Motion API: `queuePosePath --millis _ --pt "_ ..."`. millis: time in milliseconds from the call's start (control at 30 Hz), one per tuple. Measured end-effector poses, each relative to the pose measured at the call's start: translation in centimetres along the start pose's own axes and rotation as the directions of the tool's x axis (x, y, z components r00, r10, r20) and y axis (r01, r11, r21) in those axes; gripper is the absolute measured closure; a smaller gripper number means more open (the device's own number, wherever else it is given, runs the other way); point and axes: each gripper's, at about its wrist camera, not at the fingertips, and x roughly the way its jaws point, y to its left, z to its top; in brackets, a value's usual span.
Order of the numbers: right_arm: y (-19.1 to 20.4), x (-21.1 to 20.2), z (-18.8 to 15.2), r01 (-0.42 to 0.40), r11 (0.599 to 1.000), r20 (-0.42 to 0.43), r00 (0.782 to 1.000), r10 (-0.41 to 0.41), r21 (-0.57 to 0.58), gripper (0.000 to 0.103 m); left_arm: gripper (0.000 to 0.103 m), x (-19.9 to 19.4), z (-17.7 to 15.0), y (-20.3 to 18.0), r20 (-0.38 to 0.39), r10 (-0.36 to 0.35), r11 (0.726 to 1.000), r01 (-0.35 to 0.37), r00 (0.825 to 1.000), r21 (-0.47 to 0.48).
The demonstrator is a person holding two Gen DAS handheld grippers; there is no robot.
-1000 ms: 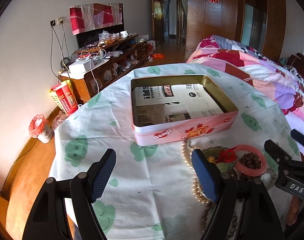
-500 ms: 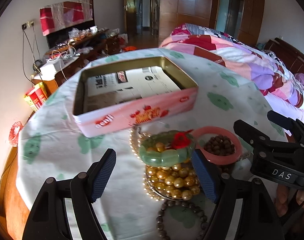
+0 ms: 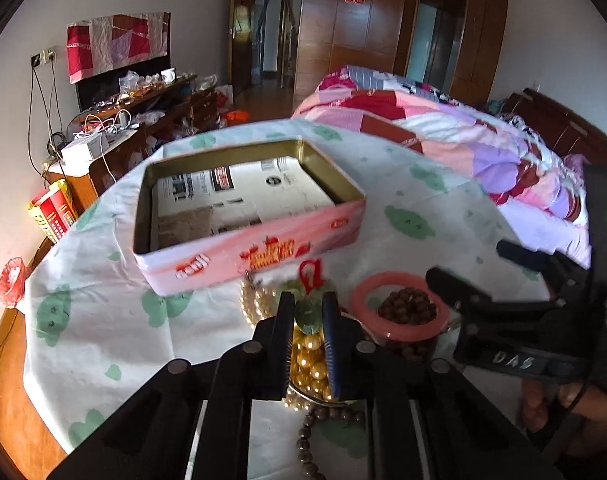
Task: Organize jewelry
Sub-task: 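Reach the left tool to the green jade bangle and close on it, then lift the green bangle with the left tool while the right tool grasps the red string pendant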
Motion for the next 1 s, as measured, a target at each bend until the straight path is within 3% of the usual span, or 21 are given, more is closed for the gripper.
queuePosePath --millis 200,533,667,967,1000 --pt "0.1 0.1 -0.1 -0.006 1.000 -0.006 1.000 0.006 -0.005 0.000 0.090 -3.0 2.0 1.1 0.123 0.004 1.000 -0.002 0.992 -0.018" --pt "-0.3 0.4 -0.1 -0.064 0.998 -0.019 0.998 0.064 0.005 0.000 0.090 -3.4 2.2 5.5 0.156 0.079 0.991 -0.060 0.985 -0.122" --pt "0.1 0.5 0.3 -0.083 0.997 -0.033 0.996 0.083 -0.006 0.012 0.090 -2.8 1.8 6.4 0.141 0.106 0.986 -0.085 0.984 -0.142" --pt "6.0 1.4 2.5 -0.243 0.957 -0.093 0.969 0.231 -0.155 0.025 0.090 -2.1 1.2 7.1 0.132 0.126 0.981 -0.104 0.983 -0.161" --pt "6.6 1.8 2.7 -0.259 0.952 -0.111 0.964 0.243 -0.165 0.031 0.090 -2.2 1.3 7.4 0.133 0.129 0.980 -0.106 0.983 -0.170"
